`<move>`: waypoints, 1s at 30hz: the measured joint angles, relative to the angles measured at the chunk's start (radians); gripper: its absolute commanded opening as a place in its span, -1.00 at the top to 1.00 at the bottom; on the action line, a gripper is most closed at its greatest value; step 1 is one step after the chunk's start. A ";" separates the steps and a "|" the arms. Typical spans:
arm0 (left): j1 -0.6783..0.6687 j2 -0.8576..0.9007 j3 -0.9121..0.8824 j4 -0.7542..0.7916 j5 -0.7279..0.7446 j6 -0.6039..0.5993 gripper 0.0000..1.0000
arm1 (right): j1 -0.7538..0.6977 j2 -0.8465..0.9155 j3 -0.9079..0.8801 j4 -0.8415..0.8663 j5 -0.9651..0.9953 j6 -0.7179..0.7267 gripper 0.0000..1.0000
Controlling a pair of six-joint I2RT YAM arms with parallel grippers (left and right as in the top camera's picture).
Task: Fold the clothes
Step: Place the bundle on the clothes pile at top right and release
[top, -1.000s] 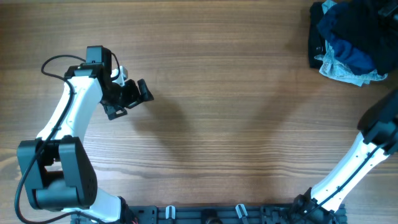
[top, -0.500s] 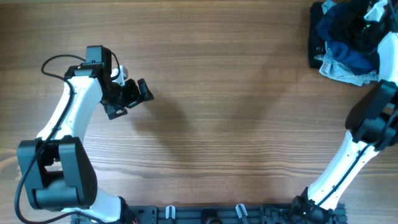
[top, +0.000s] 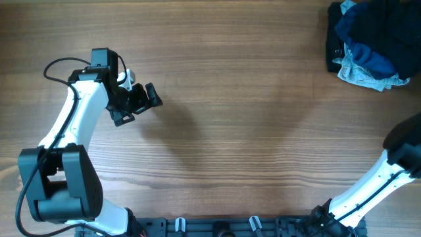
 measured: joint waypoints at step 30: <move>0.000 0.000 0.000 -0.030 0.000 0.000 -1.00 | -0.043 0.064 0.011 -0.040 0.187 0.024 0.47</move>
